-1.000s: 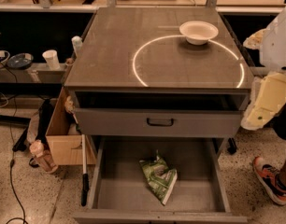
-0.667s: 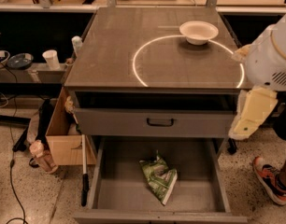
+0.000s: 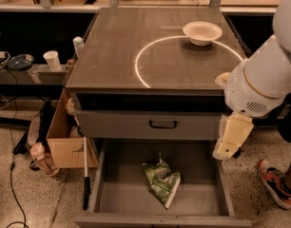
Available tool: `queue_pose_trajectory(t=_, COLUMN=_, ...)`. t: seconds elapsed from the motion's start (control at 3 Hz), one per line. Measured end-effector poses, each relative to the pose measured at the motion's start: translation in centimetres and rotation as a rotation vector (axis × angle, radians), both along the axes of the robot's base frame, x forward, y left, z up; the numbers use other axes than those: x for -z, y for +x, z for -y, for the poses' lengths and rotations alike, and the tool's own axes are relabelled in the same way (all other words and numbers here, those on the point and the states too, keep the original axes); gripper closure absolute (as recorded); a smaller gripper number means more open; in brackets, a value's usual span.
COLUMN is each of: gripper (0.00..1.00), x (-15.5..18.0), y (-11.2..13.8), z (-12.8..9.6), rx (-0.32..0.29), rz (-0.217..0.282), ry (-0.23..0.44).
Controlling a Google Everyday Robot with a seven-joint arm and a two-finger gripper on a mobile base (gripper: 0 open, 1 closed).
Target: Pick green jalapeno chip bag from middle drawer and place on counter
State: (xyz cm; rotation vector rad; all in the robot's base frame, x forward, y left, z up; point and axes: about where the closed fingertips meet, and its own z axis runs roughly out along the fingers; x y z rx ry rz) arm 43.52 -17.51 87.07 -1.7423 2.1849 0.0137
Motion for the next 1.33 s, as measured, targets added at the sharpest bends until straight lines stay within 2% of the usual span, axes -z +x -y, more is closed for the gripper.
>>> queue_pose_trajectory(t=0.67, gripper=0.0, x=5.4, y=-0.4, z=-2.2, rx=-0.041, rz=-0.02, ry=0.037)
queue_pose_trajectory(t=1.33, gripper=0.0, x=9.1, y=0.3, z=-4.3, rx=-0.062, rz=-0.01, ry=-0.008)
